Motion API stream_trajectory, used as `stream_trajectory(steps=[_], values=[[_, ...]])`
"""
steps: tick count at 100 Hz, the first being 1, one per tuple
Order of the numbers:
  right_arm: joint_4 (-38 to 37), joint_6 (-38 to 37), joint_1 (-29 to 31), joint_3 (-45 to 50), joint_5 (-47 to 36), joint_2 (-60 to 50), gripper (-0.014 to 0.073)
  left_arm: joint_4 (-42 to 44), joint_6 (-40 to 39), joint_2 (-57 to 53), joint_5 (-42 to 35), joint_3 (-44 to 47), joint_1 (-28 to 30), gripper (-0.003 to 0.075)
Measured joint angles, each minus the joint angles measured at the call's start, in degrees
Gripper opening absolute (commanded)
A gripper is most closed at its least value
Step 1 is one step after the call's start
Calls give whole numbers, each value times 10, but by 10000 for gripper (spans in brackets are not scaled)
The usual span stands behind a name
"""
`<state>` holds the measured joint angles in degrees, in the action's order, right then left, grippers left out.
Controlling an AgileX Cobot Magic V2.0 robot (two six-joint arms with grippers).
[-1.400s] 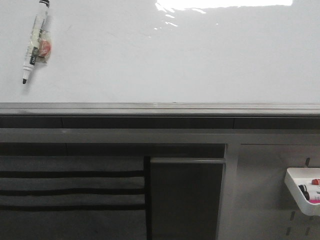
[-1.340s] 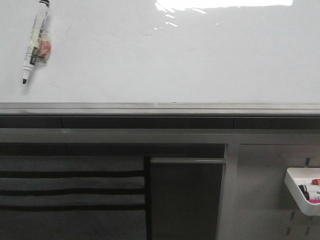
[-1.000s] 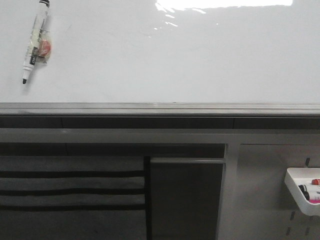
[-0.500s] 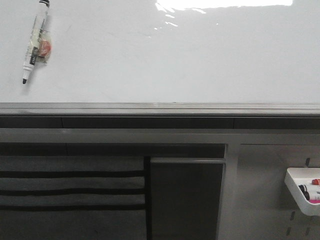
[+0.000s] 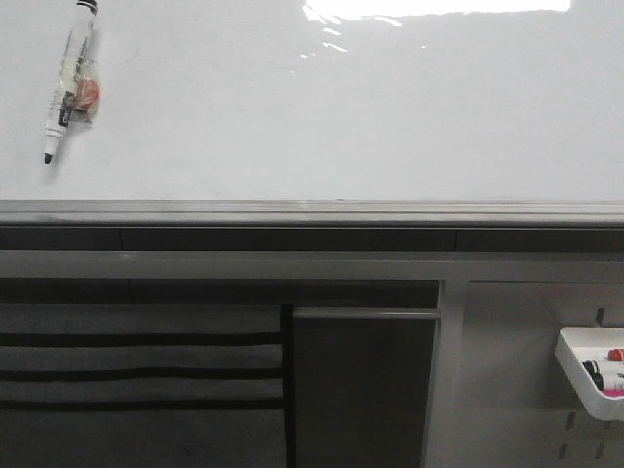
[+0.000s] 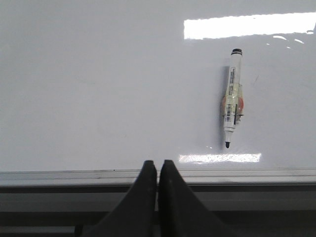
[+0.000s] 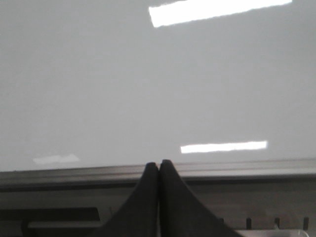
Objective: Write number 3 on whiteboard
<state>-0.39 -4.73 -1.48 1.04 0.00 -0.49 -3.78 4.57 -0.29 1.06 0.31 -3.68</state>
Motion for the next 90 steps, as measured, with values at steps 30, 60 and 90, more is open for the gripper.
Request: stream_trajectory(steps=[30, 60, 90], values=[[0, 0, 0, -81, 71, 0, -74, -52, 0, 0, 52, -118, 0, -18], [-1, 0, 0, -224, 156, 85, -74, -44, 1, 95, 205, -287, 0, -18], [-2, 0, 0, -240, 157, 121, -74, -40, 1, 131, 218, -299, 0, -18]])
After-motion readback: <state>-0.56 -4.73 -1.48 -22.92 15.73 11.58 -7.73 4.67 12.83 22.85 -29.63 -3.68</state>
